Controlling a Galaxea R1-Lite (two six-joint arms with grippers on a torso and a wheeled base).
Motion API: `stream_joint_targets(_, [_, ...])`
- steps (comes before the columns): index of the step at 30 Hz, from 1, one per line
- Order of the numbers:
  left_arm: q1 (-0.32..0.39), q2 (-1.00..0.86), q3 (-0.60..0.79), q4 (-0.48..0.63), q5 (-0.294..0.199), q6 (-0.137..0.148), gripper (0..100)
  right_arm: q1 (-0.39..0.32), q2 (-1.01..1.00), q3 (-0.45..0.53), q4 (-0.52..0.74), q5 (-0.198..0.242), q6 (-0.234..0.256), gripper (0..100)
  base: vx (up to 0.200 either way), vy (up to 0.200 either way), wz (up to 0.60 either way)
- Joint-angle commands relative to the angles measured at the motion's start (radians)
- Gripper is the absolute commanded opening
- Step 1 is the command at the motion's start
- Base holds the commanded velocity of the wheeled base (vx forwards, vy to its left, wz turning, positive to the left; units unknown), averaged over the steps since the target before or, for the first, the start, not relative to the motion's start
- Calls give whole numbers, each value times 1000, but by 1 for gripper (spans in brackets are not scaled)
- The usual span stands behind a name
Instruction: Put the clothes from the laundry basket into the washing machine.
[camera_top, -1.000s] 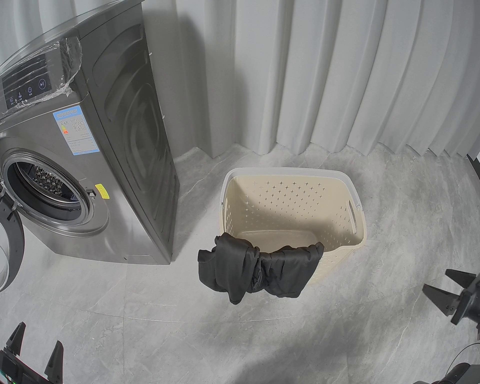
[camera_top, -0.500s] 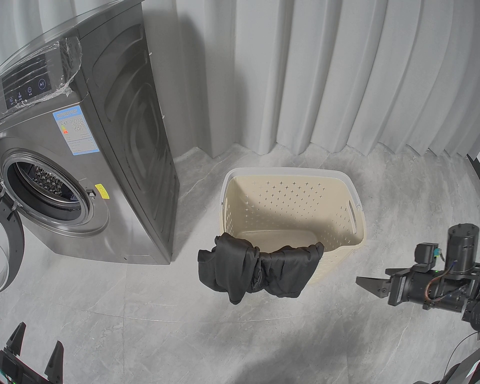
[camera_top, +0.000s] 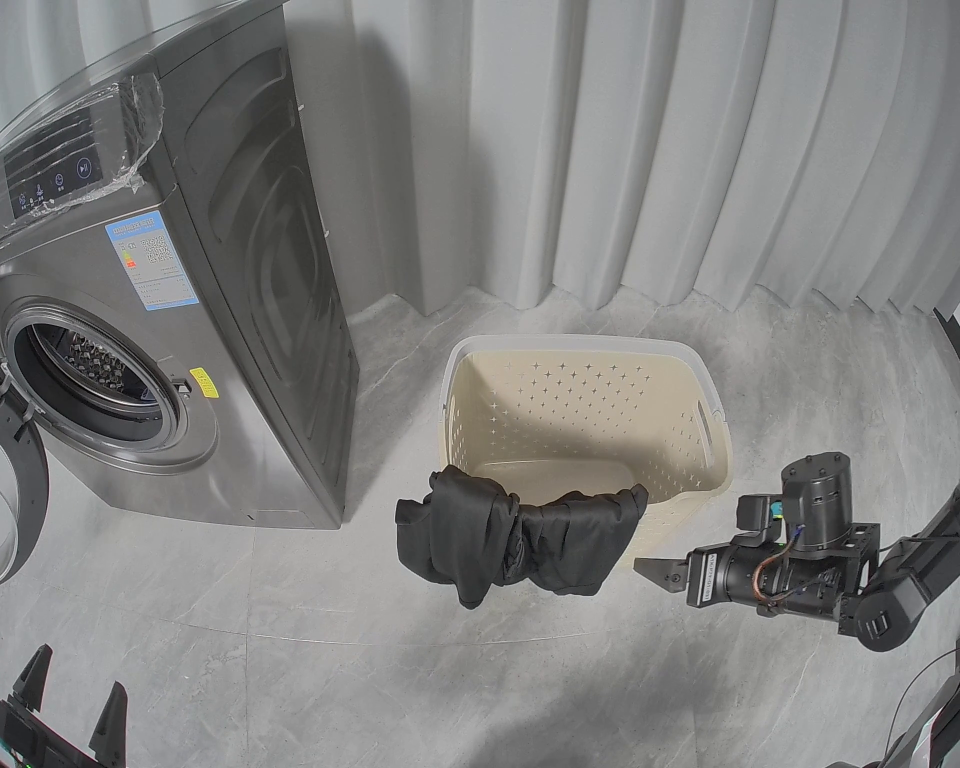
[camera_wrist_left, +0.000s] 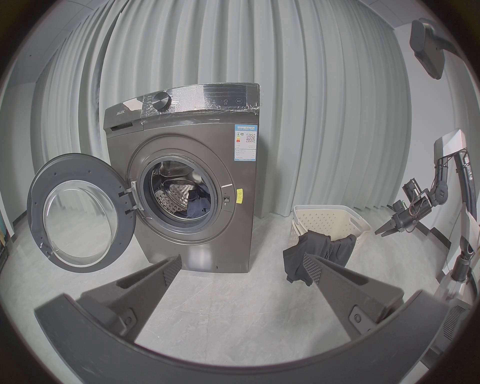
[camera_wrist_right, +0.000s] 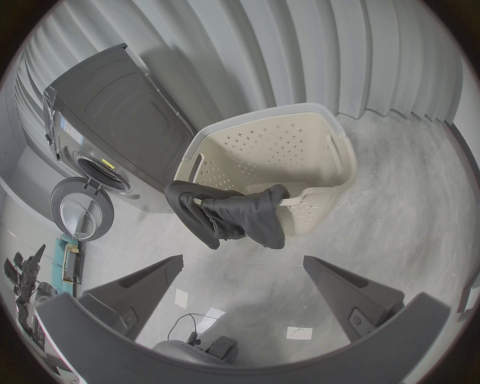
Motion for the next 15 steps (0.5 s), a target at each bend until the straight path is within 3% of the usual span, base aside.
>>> stream_joint_targets(1, [-1, -15, 18, 0, 1, -3, 100, 29, 90, -29, -18, -6, 9, 100, 0, 0, 0])
stream_joint_targets(15, [1, -15, 18, 0, -1, -3, 100, 41, 302, -141, -92, -50, 7, 100, 0, 0, 0])
